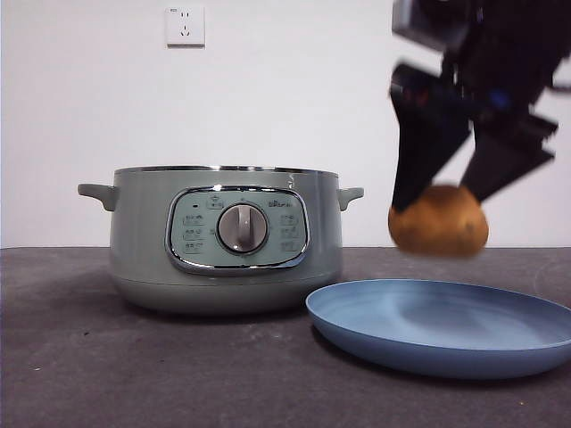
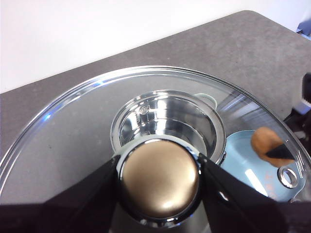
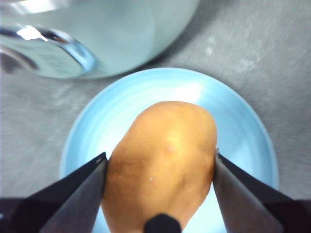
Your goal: Take the potato out from the steamer,put the potato on the plate,close the lid
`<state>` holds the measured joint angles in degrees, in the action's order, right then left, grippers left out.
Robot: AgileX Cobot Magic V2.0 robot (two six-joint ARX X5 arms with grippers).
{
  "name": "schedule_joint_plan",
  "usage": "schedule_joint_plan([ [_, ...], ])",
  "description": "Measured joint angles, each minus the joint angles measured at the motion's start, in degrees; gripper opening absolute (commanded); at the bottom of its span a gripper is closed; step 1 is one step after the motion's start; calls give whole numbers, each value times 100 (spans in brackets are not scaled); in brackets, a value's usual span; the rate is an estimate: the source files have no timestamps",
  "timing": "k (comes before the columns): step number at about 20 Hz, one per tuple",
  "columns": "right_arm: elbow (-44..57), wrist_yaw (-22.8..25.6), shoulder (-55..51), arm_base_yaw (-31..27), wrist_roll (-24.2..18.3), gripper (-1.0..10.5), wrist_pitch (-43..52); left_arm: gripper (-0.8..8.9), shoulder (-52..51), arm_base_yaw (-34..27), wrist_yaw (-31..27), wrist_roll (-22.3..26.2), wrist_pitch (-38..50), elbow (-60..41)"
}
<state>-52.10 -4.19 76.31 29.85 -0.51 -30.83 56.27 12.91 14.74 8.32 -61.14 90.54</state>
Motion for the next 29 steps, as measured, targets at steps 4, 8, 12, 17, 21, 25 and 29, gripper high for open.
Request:
schedule_joint_plan([
  [4,737,-17,2,-111,74,-19,990,-13,-2,0,22,0,0,0],
  [8,1088,-26,55,-146,140,-19,1373,-13,-2,0,24,0,0,0],
  [12,1102,-28,219,-142,166,-18,1394,-13,-2,0,26,0,7,0],
  [17,1093,-31,409,-142,339,162,1445,-13,13,0,33,0,44,0],
  [21,1091,-24,409,-144,439,550,1443,-13,334,127,280,0,275,0],
  [25,1095,-4,396,-142,463,574,1399,-13,911,442,278,2,595,0],
  [29,1073,-2,-142,-170,483,573,1379,-13,1510,732,280,46,1093,0],
])
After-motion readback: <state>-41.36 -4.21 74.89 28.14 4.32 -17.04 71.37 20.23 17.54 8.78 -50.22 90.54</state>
